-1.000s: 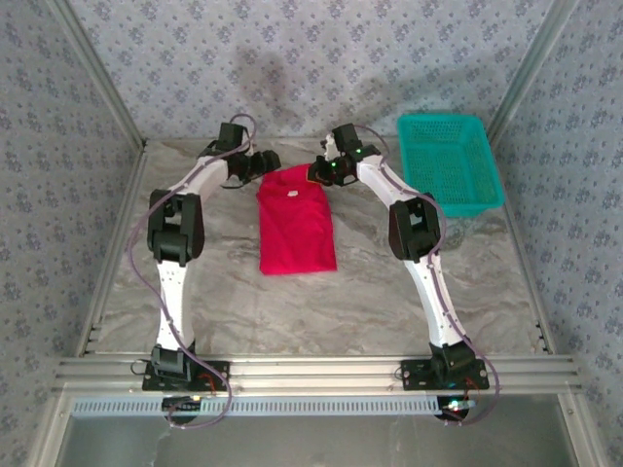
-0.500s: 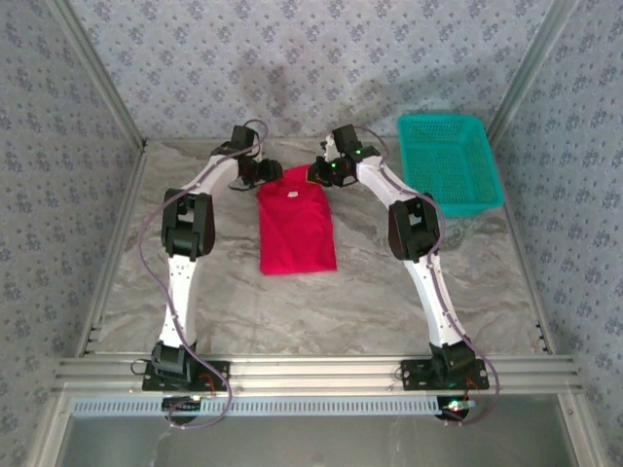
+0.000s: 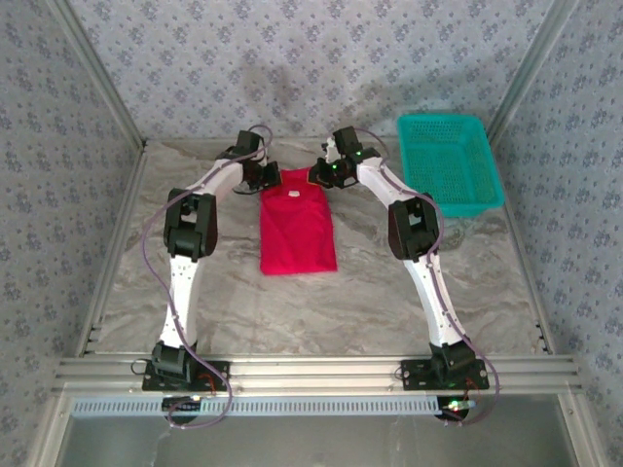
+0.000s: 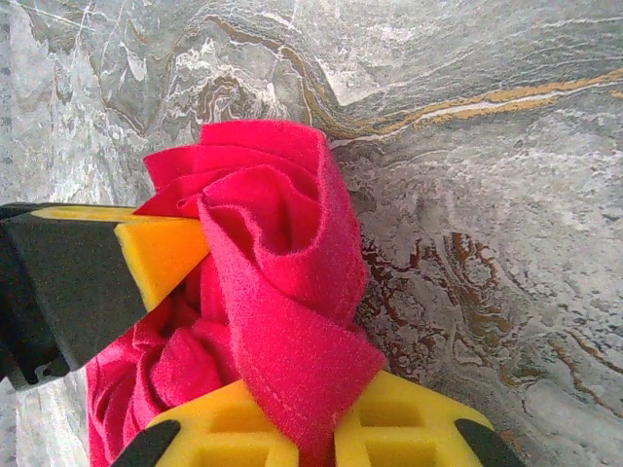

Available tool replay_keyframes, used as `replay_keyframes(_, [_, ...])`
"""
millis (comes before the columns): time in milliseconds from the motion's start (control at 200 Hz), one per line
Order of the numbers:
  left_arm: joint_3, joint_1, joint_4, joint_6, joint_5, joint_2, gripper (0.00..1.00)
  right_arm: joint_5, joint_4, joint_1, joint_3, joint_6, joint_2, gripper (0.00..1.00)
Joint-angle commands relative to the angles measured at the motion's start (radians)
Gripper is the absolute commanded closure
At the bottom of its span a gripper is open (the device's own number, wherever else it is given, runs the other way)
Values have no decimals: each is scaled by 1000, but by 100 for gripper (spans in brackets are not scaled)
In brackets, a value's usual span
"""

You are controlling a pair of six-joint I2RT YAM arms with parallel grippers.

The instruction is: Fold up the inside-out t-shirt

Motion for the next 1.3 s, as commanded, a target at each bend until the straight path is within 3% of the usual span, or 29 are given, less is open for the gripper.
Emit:
replay_keyframes(0, [-12,-8,-86,-6,-5,-96,100,-25,-9,-12,-20,6,-54,100])
replay_keyframes(400, [-66,15,-71,-88,82,-265,100,-15,-28,-12,-59,-5,-226,100])
replay_keyframes(565, [-45,27,-67,-108,93,-295,100,-15,-53,-15,4,6,-237,100])
replay_keyframes(685, [72,44,-104,-126,125,-276,100,-17,-89,-21,123,17,-221,100])
replay_keyframes(830, [332,53,-204,-135,142,-238,100,-26,-107,-41,299,44,-202,100])
replay_keyframes(934, [485,51,-267,-140,154,-228,100,-53,-78,-58,327,66,-236,100])
replay_keyframes(1004, [499,37,-288,-111,140,-264,100,-76,-87,-61,314,44,-277,100])
replay_keyframes(1104, [314,-26,-245,-28,63,-408,100,-89,-81,-45,151,-37,-387,100])
replay_keyframes(1194, [-42,-81,-78,-9,-13,-597,100,-81,3,-11,-160,-103,-535,100])
replay_keyframes(1294, [-452,-84,116,-97,-39,-777,100,-61,131,25,-509,-85,-670,100])
